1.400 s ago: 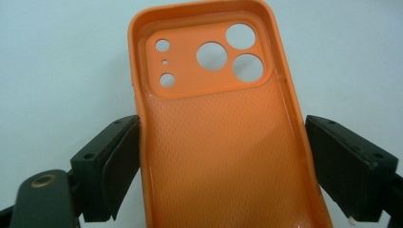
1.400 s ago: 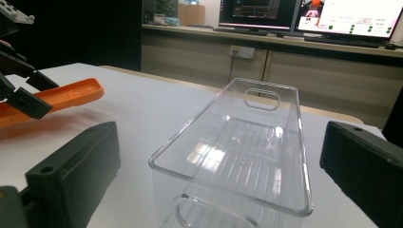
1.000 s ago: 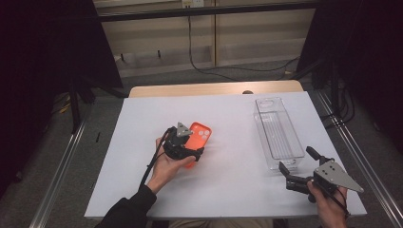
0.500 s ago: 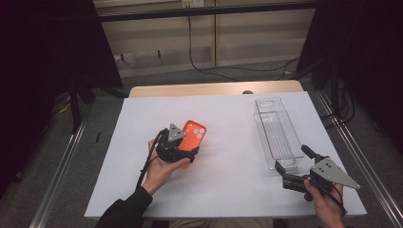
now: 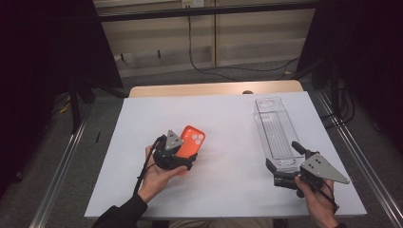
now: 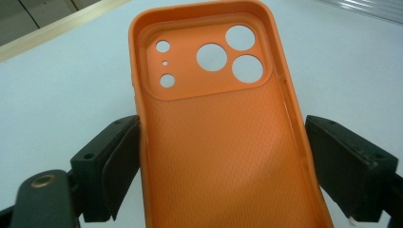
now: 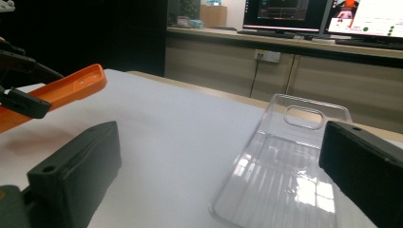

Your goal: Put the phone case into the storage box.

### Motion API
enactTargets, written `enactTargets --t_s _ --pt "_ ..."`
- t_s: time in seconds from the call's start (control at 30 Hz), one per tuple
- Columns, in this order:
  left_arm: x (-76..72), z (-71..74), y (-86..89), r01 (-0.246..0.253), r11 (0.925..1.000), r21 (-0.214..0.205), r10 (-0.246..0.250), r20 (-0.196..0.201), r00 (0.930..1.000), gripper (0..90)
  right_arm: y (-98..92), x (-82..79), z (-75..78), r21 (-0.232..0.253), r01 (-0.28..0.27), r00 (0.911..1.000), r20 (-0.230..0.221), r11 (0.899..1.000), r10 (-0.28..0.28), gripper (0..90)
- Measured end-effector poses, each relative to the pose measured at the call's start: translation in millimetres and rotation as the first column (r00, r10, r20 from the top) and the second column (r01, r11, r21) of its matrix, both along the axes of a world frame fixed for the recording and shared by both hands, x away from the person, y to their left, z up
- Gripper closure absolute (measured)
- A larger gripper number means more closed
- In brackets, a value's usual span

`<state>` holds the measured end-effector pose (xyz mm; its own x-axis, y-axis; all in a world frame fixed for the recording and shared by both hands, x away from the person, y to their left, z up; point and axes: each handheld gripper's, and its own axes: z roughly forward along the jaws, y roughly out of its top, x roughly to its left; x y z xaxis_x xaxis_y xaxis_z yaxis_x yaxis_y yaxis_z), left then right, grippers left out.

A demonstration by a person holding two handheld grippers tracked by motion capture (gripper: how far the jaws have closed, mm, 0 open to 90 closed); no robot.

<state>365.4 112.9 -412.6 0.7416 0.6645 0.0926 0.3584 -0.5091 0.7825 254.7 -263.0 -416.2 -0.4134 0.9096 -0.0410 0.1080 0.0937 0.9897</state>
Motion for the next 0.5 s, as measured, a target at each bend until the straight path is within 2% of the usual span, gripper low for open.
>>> enactTargets --t_s 0.1,0.3,0.5 --pt "-3.9 -1.0 -2.8 0.008 0.9999 0.013 -0.008 0.013 0.9999 14.2 7.8 3.0 0.6 -0.008 -0.022 0.9998 -0.003 1.000 0.022 0.0" --pt "-7.0 -0.9 -7.9 0.027 0.9996 0.010 -0.027 0.032 0.9991 14.2 24.4 7.1 2.2 -0.030 -0.079 0.9968 -0.010 0.996 0.079 0.0" --pt "-11.4 0.0 -11.8 0.047 0.9989 0.007 -0.047 0.042 0.9980 14.2 39.9 12.6 4.3 -0.011 -0.123 0.9923 -0.020 0.992 0.122 0.0"
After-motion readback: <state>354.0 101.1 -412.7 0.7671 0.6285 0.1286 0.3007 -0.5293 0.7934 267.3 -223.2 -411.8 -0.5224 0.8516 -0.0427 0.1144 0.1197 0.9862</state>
